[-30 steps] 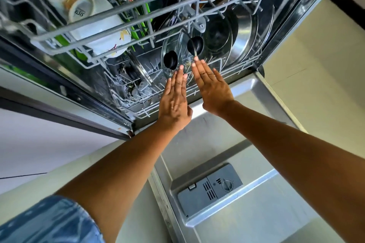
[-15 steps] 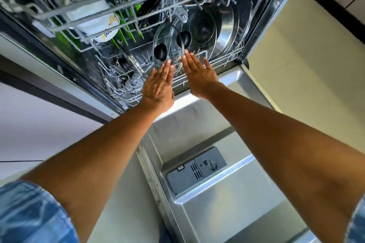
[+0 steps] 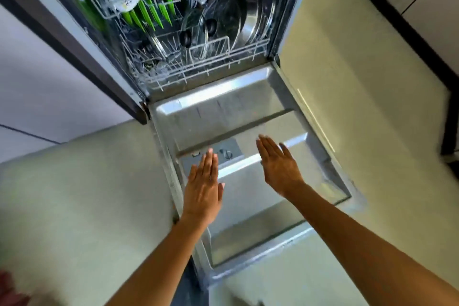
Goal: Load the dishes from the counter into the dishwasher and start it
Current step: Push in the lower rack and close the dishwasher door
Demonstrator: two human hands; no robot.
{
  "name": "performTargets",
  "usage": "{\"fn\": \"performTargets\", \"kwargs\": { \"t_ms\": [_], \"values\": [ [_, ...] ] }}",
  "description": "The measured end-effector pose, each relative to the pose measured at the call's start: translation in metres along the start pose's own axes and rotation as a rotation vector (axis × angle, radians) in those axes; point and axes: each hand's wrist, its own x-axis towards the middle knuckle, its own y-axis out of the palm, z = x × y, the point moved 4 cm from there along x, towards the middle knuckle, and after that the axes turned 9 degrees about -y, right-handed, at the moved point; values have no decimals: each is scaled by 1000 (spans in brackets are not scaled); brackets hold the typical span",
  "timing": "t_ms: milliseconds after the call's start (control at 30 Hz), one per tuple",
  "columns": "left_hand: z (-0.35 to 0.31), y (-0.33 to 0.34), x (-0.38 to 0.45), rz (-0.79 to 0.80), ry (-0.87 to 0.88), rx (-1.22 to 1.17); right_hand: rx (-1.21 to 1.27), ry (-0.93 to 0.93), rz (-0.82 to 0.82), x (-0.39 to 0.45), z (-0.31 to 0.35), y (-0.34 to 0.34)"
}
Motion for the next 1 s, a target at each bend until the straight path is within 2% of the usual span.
{"fn": "performTargets", "kwargs": {
  "t_ms": [133, 333, 467, 533, 600, 667, 733, 833, 1000],
  "values": [
    [-32, 29, -91, 32, -9, -16, 77, -48, -44, -93, 12, 42],
    [-61, 93, -175, 123, -4, -47, 107, -147, 69, -180, 42, 110],
    [-59, 150, -188, 142, 11, 60, 62, -218, 125, -192, 51, 160],
    [-56, 183, -189, 125, 12, 106, 77, -231, 71, -189, 53, 181],
    [-54, 207, -185, 93, 15, 112, 165, -209, -57, -184, 54, 193],
    [-52, 213, -178, 34, 6, 63, 167, -212, -177, -179, 53, 198],
    [-50, 212, -174, -10, 40, -3, 61, -270, -236, -176, 53, 201],
    [-47, 208, -174, -65, 126, -88, -29, -341, -223, -177, 51, 203],
    [-48, 191, -176, -60, 162, -119, -61, -382, -203, -176, 50, 184]
  ]
}}
